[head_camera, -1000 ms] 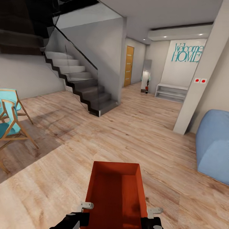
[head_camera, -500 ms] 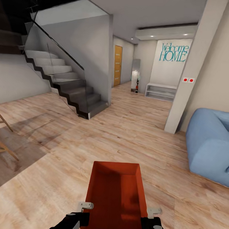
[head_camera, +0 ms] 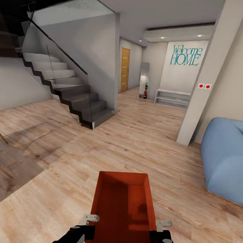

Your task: Move the two storage containers from the living room to the garage. In the garage, place one container on the floor and stack the other container on top of it (either order is fine).

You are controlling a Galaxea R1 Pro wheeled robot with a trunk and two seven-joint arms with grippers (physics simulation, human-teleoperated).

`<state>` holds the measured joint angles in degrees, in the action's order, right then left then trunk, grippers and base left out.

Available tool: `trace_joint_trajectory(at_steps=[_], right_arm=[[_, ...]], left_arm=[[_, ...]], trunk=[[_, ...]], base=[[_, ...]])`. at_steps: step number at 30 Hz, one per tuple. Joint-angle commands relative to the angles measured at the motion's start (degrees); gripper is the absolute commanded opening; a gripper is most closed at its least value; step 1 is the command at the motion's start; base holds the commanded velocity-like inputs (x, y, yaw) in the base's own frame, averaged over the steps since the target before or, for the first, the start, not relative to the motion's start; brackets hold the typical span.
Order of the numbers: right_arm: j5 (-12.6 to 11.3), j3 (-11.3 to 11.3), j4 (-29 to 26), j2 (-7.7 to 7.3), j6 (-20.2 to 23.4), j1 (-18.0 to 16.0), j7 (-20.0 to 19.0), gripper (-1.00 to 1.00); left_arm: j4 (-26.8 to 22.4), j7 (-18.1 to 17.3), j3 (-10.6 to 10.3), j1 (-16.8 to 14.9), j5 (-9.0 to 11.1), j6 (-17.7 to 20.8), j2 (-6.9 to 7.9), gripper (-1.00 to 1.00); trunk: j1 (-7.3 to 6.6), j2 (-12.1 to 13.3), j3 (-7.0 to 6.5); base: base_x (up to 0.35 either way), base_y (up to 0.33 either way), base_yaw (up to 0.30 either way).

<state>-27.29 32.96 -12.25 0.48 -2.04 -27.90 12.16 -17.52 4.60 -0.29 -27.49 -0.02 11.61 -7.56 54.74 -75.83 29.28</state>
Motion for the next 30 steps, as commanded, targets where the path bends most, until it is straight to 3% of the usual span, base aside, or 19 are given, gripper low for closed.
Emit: trace_joint_trajectory(at_steps=[1, 30], right_arm=[[-1.4, -0.1, 0.7, -0.03, -0.1, 0.0, 0.9, -1.00], [-1.4, -0.1, 0.7, -0.04, -0.2, 0.0, 0.9, -1.00]], left_arm=[[-0.3, 0.6, -0.2, 0.0, -0.9, -0.1, 0.00, -1.00], [-0.3, 0.6, -0.2, 0.0, -0.9, -0.1, -0.04, -1.00]], trunk=[[0.03, 0.0, 0.05], [0.03, 0.0, 0.05]], base=[[0.322, 0.000, 0.000], [0.322, 0.000, -0.002]])
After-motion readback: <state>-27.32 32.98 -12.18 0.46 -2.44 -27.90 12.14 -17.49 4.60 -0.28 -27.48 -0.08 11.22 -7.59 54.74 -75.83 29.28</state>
